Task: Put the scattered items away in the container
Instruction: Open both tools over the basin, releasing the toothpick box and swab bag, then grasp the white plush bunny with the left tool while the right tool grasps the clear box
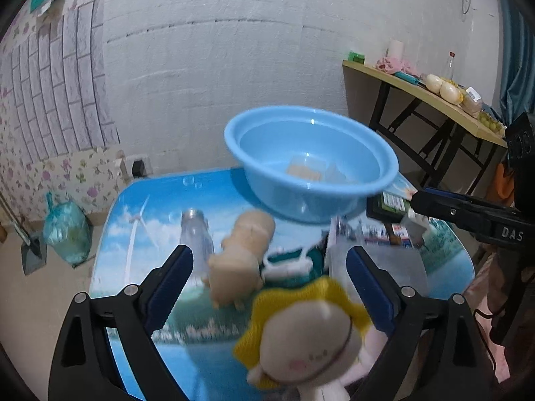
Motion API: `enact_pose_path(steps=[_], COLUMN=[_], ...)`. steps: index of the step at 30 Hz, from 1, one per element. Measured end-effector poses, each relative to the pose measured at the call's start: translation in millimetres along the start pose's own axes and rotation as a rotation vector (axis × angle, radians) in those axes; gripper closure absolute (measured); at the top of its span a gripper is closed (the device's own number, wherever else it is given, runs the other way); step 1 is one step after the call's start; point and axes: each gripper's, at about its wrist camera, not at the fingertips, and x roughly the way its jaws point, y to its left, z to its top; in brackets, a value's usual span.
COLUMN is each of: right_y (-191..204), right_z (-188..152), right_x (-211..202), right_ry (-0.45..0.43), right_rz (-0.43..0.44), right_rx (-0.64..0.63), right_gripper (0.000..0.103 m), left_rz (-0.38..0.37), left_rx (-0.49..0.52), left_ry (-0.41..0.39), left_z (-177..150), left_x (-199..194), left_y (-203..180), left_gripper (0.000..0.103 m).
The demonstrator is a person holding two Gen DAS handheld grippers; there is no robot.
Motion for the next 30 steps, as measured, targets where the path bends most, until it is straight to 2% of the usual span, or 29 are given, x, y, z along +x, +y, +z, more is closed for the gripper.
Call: enact_pose_path(steps=[1,6,10,20,21,26,28,30], right_y=[1.6,8.9,13.6,13.5,12.8,14.6,17.1,19.2], right_z=[-5.0,-23.5,-35.1,-51.4,-52.0,-53.5,-53.6,-53.7], right_x=[-0.9,-7.0,-8.7,7.2,7.9,9.5,9.5,9.9], right_ry=[0.004,0.022,0.041,0.114,0.118,0.126,0.128,0.128], right_rz=[0.0,-0.01,-0.006,-0.06,-0.058,-0.054,-0.048,-0.047], right_rx=[-0.015,-0.076,-0.135,-0.166,-0.163,-0.171,-0.175,-0.186], right_gripper=[0.03,0.027,0.015,0.015,0.015,0.015,0.015,0.015], left_rz=[-0.005,-0.021,-0.033,-0.048,-0.055,-0.061,-0.073,-0.096], left_rx=[-0.004,0.008,0.009,0.004,-0.001,-0.002,-0.02,-0.031], left_ry=[0.01,0.05,0.082,0.142,0.151,0.135,0.131,0.131], left_z=[-4.8,-29.7,-41.3,-53.8,-56.2,-58.7,-58.6,-57.6], left_x=[-0.4,-2.5,0.6,16.6,20.0,21.1,21.0,19.2], left_y=[-0.6,-7.6,-11.4,-17.0,-17.4,-17.5,-13.5,-10.1], left_gripper=[0.01,0.01,0.01,0.01,0.007,0.006,0.011,0.026])
